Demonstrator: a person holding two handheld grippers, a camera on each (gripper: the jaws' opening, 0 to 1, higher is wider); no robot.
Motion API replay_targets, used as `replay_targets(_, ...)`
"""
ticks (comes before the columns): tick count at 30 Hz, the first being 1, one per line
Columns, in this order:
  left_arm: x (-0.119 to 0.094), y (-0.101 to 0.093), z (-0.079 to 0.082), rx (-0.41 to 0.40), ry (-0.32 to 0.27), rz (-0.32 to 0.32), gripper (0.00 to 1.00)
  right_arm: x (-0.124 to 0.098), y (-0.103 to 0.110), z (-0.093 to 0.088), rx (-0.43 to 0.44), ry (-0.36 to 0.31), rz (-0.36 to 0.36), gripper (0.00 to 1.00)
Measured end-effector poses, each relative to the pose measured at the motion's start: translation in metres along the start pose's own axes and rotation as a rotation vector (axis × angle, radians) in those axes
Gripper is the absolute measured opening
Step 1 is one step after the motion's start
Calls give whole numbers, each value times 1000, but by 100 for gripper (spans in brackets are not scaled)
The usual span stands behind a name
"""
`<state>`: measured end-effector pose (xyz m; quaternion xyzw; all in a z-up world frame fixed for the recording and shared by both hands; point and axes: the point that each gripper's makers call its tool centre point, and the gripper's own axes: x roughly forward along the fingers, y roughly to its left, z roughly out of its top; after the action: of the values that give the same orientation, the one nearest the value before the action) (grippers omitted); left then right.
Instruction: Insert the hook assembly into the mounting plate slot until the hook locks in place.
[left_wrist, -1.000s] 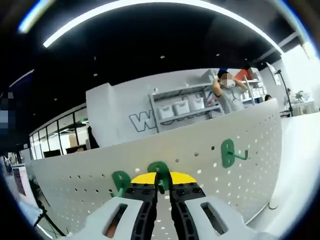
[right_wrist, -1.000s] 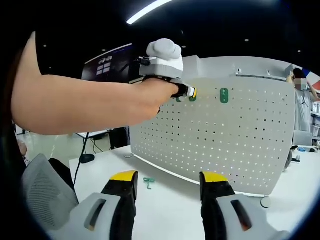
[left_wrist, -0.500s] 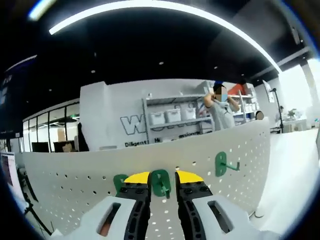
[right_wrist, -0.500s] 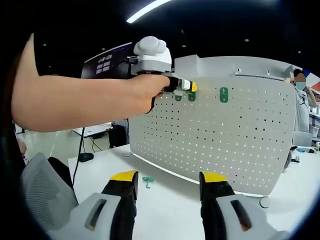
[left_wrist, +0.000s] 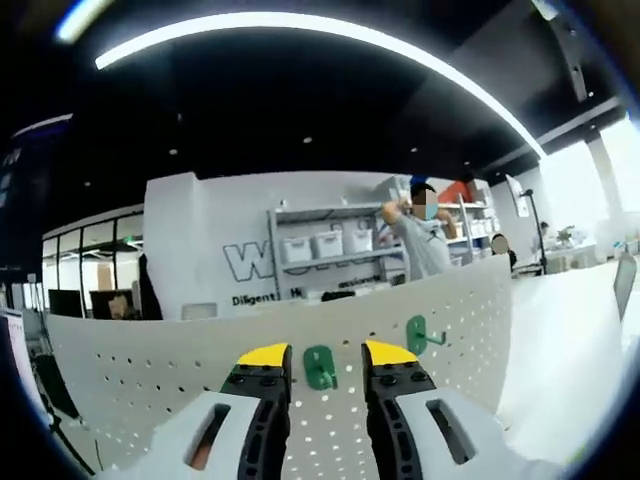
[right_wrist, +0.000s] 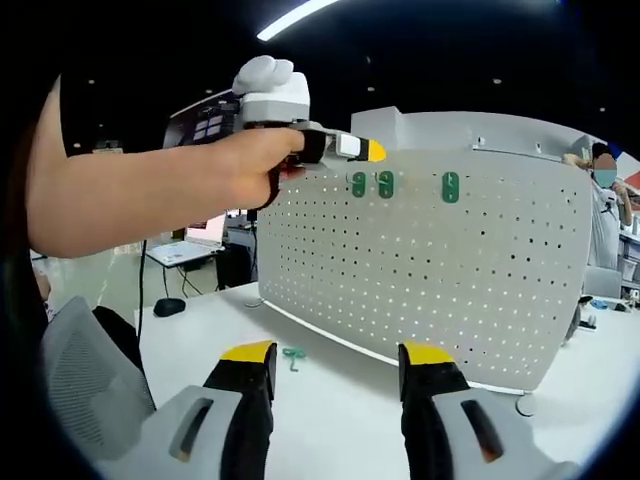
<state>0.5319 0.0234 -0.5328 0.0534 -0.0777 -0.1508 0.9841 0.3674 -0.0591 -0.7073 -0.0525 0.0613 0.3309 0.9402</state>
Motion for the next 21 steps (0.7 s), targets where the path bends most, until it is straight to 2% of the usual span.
replay_targets(10,-32,16,6,36,-4,-25,28,1,-1,-3,-10,11,-10,48)
replay_targets(17,-52,24,-9,62,25,-48,28,1,-1,-6,-15,25,-10,48)
replay_targets(21,-62,26,-23,58,64,-71,28,3,1,-8,-22,34,-5,48)
